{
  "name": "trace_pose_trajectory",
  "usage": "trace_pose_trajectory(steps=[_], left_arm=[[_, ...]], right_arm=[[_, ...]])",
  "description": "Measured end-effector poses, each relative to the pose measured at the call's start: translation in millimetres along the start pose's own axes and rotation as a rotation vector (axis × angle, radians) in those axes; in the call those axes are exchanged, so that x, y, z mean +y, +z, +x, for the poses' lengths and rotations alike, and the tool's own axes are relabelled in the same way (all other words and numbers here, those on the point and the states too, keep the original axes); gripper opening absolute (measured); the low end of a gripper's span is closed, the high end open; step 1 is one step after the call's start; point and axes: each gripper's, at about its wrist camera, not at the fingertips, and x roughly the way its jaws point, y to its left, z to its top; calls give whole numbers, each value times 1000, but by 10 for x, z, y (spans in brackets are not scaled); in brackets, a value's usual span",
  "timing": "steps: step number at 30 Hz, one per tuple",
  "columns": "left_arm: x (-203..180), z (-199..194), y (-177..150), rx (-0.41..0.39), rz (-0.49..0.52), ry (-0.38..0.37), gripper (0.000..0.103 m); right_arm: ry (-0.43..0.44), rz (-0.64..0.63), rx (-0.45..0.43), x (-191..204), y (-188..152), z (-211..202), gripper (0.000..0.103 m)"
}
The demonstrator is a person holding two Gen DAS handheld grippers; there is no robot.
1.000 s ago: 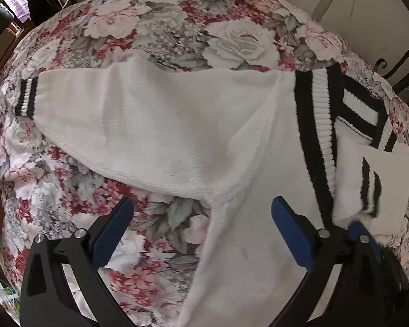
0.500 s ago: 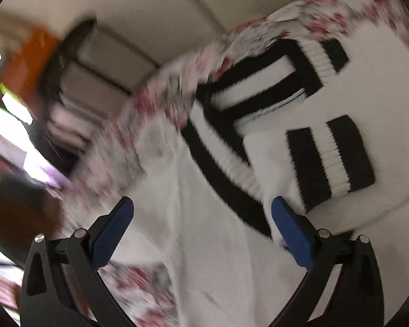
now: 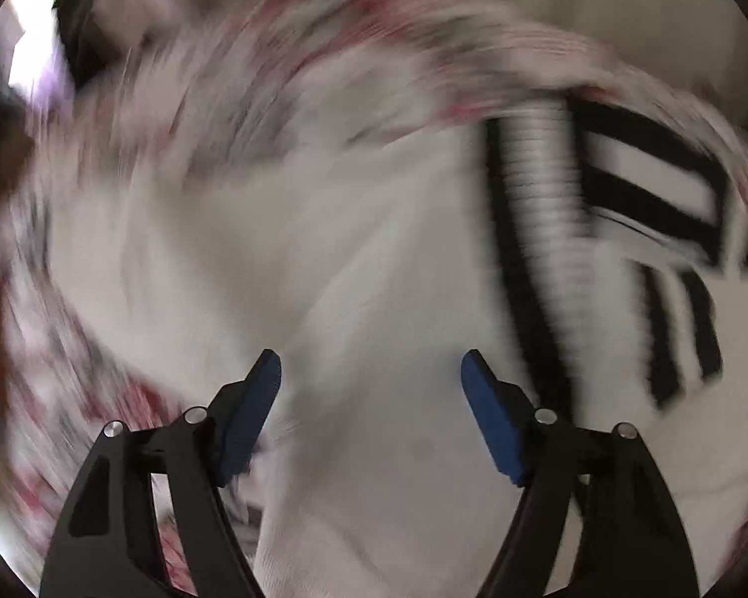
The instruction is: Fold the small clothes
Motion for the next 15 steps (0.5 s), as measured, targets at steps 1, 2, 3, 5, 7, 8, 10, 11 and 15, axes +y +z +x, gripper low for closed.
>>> trace_pose_trajectory(steps=[1, 2, 3, 5, 7, 8, 10, 11, 15], left_arm=[[104, 46, -4, 31, -47, -64, 72], [152, 60, -5, 42, -68, -109, 72], [123, 11, -4, 17, -51, -131, 72], [-76, -128, -22, -55, 42, -170, 73], [-511, -317, -111, -170, 261, -126, 80], [-734, -375, -202, -232, 376, -56, 88], [-1000, -399, -358, -320, 505, 71, 89], [-1082, -372, -386, -344, 550, 119, 89], [-1168, -204, -318, -339, 573, 221, 90]], right_arm=[[2, -2, 3, 15, 0, 36, 43], [1, -3, 6, 32, 0, 68, 43], [-4, -3, 11, 35, 2, 109, 42], [-3, 11, 17, 20, -3, 150, 38], [1, 18, 17, 5, -12, 142, 34], [-2, 16, 13, 0, -11, 125, 34], [-3, 23, 0, -28, -1, 73, 35], [6, 35, -5, -49, 13, 50, 35], [21, 41, -9, -63, 19, 1, 35]])
